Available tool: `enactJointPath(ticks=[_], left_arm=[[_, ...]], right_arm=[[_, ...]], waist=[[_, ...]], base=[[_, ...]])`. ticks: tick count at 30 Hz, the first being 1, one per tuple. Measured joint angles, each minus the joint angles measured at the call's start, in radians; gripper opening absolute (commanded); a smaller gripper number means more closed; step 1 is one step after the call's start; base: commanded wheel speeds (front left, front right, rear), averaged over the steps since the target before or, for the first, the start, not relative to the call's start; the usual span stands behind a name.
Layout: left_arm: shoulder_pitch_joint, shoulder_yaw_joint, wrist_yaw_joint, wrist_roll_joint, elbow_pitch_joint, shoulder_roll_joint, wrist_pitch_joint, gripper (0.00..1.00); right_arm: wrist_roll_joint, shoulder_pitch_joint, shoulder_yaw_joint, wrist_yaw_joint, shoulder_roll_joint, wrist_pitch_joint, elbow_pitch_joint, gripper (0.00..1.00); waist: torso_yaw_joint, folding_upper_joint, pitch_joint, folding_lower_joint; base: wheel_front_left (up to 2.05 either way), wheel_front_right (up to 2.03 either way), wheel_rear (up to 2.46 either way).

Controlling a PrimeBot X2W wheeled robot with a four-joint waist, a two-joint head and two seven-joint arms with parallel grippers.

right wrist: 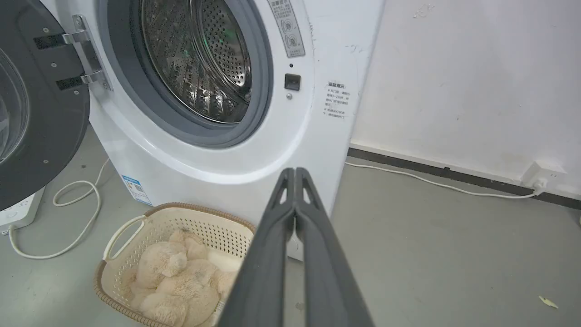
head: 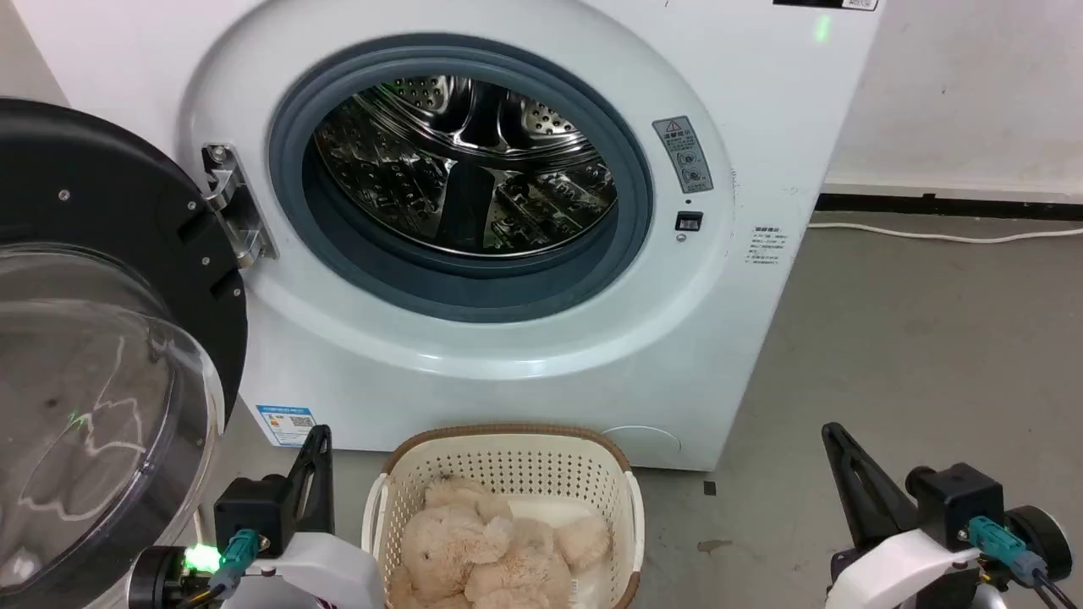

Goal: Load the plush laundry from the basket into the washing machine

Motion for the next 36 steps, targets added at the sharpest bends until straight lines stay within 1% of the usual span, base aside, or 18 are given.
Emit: enactJointPath(ticks=[36], left_arm=[[0.0, 0.0, 0.0, 0.0, 0.0, 0.0, 0.0, 0.0]], right_arm=[[0.0, 0.0, 0.0, 0.0, 0.0, 0.0, 0.0, 0.0]], waist=[[0.0, 0.0, 0.0, 0.0]], base=[[0.0, 0.0, 0.0]])
